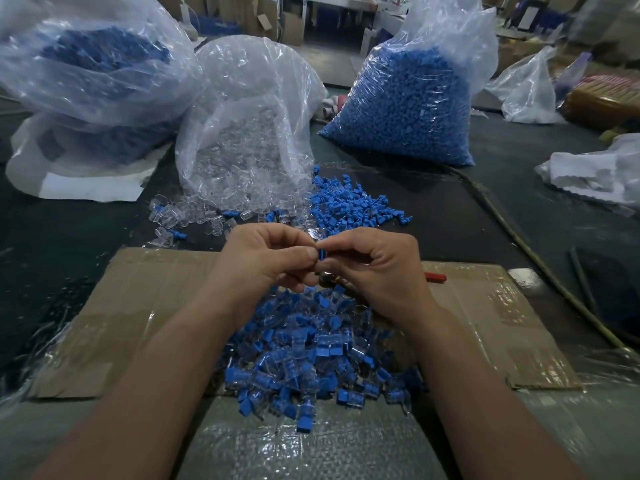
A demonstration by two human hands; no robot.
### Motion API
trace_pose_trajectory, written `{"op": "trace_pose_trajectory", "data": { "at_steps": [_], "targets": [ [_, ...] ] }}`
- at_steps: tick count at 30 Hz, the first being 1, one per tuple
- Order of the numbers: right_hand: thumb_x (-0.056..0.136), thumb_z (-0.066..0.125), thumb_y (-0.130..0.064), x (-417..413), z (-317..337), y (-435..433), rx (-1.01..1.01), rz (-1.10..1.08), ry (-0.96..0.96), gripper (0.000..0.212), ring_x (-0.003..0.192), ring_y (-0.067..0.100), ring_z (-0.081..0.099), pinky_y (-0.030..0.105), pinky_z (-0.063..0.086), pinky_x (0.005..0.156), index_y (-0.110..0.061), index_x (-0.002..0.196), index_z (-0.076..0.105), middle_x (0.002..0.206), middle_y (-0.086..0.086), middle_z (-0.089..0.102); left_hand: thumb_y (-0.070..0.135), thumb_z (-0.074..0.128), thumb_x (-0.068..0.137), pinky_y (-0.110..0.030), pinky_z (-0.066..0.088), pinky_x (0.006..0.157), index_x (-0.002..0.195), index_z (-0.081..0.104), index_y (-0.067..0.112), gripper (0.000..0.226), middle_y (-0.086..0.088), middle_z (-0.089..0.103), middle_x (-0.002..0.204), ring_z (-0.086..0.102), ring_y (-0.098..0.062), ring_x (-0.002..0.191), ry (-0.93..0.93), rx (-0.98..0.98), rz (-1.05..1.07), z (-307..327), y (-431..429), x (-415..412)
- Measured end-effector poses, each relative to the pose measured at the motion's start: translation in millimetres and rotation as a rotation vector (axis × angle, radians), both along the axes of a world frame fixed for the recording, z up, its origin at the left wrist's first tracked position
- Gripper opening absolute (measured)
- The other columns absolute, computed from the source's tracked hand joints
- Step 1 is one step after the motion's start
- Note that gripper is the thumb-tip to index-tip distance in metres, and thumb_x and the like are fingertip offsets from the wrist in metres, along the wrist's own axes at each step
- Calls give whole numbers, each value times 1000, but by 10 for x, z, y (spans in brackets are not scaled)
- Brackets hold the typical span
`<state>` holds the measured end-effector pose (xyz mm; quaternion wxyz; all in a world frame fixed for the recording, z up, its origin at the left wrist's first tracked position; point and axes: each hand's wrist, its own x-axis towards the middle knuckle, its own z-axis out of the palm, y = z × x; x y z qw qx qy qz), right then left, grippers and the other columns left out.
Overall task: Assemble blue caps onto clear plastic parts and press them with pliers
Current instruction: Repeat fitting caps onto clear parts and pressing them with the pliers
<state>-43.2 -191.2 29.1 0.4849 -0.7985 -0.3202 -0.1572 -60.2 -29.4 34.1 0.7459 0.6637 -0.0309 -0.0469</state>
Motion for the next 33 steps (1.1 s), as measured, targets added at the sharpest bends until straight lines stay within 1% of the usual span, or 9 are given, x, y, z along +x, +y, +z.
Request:
{"op": "trace_pose_trajectory", "data": {
  "at_steps": [4, 15, 18, 21, 23, 26, 29, 31, 33],
  "targets": [
    [71, 73, -3, 9, -5, -12, -33, -16, -50, 24, 79, 5, 63, 11, 50, 69, -4, 95, 70, 84, -6, 64, 7, 64, 60, -17, 49, 43, 73, 64, 3, 14, -11, 67, 60, 63, -15, 48, 38, -73, -28, 6, 17, 2],
    [71, 73, -1, 13, -6, -19, -68, -19, -95, 21, 70, 10, 65, 19, 54, 64, -4, 92, 72, 79, 0, 69, 7, 67, 57, -18, 50, 44, 69, 64, 5, 13, -9, 66, 57, 63, -15, 47, 43, -34, -34, -2, 11, -7],
    [70, 76, -7, 6, 13, -18, -94, -17, -89, 22, 72, 9, 64, 18, 53, 66, -6, 92, 72, 79, -1, 69, 4, 66, 62, -18, 49, 44, 71, 63, 5, 9, -8, 66, 57, 62, -14, 47, 21, -5, -28, -2, -3, -5],
    [69, 74, -37, 26, 64, -88, -133, -112, 101, 34, 81, 0, 62, 14, 51, 73, -17, 96, 70, 81, -20, 62, 8, 65, 61, -18, 50, 46, 72, 62, 4, 12, -7, 66, 57, 62, -13, 50, -7, -7, -4, -2, -1, -4],
    [64, 68, -50, 76, 93, -229, -175, -238, 252, 39, 80, -7, 60, 14, 51, 70, -27, 95, 68, 79, -25, 60, 6, 64, 65, -18, 50, 47, 73, 62, 4, 8, -6, 66, 58, 63, -13, 51, -21, -14, 24, -6, 12, 3],
    [71, 73, -38, 169, 93, -507, -391, -378, 403, 33, 75, -6, 55, 10, 38, 64, -27, 102, 65, 81, -25, 56, -2, 61, 74, -17, 49, 47, 73, 61, 5, 7, -5, 66, 58, 63, -12, 51, -33, -21, 62, -10, 29, 15],
    [70, 76, -34, 197, 71, -661, -620, -367, 597, 45, 79, -7, 46, 13, 32, 62, -28, 112, 60, 92, -18, 55, -4, 60, 76, -16, 49, 46, 73, 61, 5, 10, -4, 66, 57, 63, -12, 51, -38, -17, 71, -12, 35, 16],
    [66, 79, -35, 170, 80, -666, -652, -315, 708, 52, 82, -4, 45, 15, 31, 62, -32, 113, 56, 95, -20, 53, -5, 59, 77, -16, 48, 46, 73, 60, 5, 11, -4, 66, 57, 63, -11, 51, -40, -22, 73, -18, 38, 20],
    [59, 82, -38, 156, 90, -641, -686, -269, 751, 70, 88, -1, 45, 20, 35, 69, -34, 121, 51, 98, -22, 46, -6, 59, 78, -16, 48, 45, 73, 60, 5, 12, -3, 65, 56, 63, -11, 51, -42, -27, 81, -27, 38, 30]
  ]
}}
